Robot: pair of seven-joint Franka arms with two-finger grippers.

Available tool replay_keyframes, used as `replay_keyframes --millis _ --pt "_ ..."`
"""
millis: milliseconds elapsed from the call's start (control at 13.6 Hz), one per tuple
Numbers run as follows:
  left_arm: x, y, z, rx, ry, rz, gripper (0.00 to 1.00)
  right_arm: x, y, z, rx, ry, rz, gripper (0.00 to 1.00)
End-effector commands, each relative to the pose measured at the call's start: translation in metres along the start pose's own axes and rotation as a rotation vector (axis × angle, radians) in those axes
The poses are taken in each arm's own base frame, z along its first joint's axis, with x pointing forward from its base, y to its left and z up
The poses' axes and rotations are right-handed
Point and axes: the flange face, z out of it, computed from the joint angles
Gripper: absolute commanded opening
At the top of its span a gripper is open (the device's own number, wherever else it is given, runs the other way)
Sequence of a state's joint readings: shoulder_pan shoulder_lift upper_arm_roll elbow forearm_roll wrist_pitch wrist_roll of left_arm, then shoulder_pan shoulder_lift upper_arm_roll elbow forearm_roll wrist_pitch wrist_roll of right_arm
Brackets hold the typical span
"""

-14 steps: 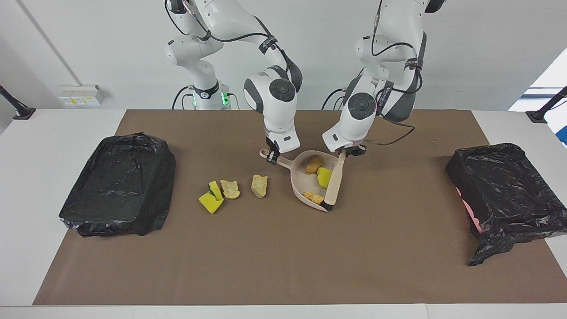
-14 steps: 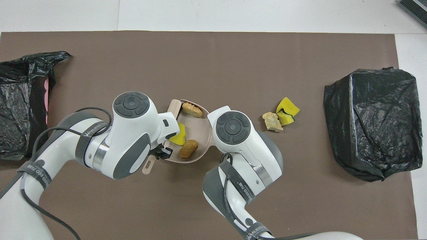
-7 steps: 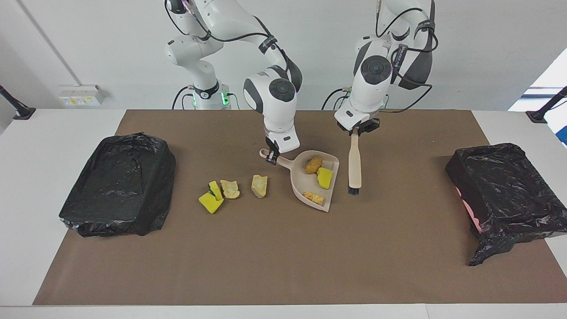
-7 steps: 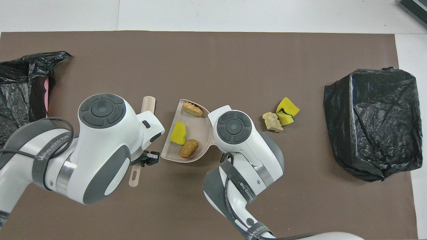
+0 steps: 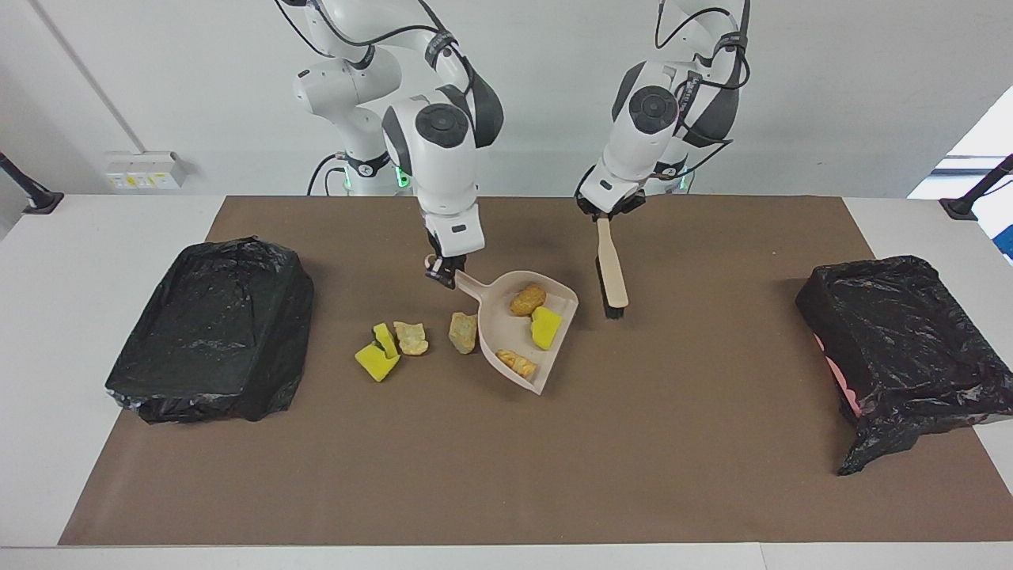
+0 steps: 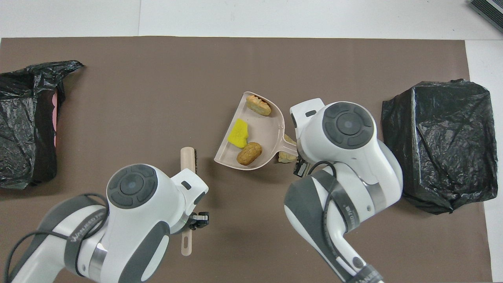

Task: Sweep and dump trash in bin
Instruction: 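Carry the dustpan to the black bag with the right gripper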

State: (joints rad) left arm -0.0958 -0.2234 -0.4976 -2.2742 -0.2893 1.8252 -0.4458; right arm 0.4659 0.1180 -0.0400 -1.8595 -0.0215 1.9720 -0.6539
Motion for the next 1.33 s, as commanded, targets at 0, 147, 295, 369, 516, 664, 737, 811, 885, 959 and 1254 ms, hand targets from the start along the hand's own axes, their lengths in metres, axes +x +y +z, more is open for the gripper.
replay_keyframes --millis 0,147,295,369,516,664,737,811,885,959,1254 --pt "-0.056 0.026 0.023 0.029 0.066 -0.05 0.0 -0.03 0.026 -0.032 -0.026 0.027 0.001 0.0" --pt "-0.072 0.046 0.032 0.04 0.067 -0.053 0.0 -0.066 0.052 -0.056 -0.051 0.051 0.028 0.0" --pt "-0.089 0.063 0.062 0.04 0.08 -0.075 0.0 -0.117 0.082 -0.08 -0.058 0.05 0.059 0.0" --pt "-0.096 0.068 0.077 0.055 0.095 -0.07 0.0 -0.14 0.096 -0.09 -0.054 0.042 0.058 0.0" --pt "-0.106 0.077 0.097 0.023 0.09 -0.074 0.0 -0.195 0.131 -0.11 -0.051 0.031 0.069 0.0" --pt "-0.111 0.079 0.113 0.029 0.104 -0.057 0.0 -0.267 0.168 -0.112 -0.043 0.035 0.096 0.0" --pt "-0.111 0.079 0.113 0.029 0.102 -0.052 0.0 -0.299 0.179 -0.112 -0.048 0.03 0.091 0.0" --pt "-0.11 0.079 0.113 0.028 0.105 -0.037 0.0 -0.338 0.191 -0.112 -0.063 0.017 0.095 0.0" --pt "-0.11 0.078 0.114 0.029 0.097 -0.038 0.0 -0.372 0.198 -0.112 -0.067 0.004 0.081 0.0" --pt "-0.109 0.078 0.116 0.03 0.091 -0.034 0.0 -0.395 0.203 -0.109 -0.065 -0.001 0.061 0.0" --pt "-0.107 0.076 0.117 0.038 0.076 0.052 0.2 -0.465 0.227 -0.11 -0.137 -0.111 -0.064 0.0"
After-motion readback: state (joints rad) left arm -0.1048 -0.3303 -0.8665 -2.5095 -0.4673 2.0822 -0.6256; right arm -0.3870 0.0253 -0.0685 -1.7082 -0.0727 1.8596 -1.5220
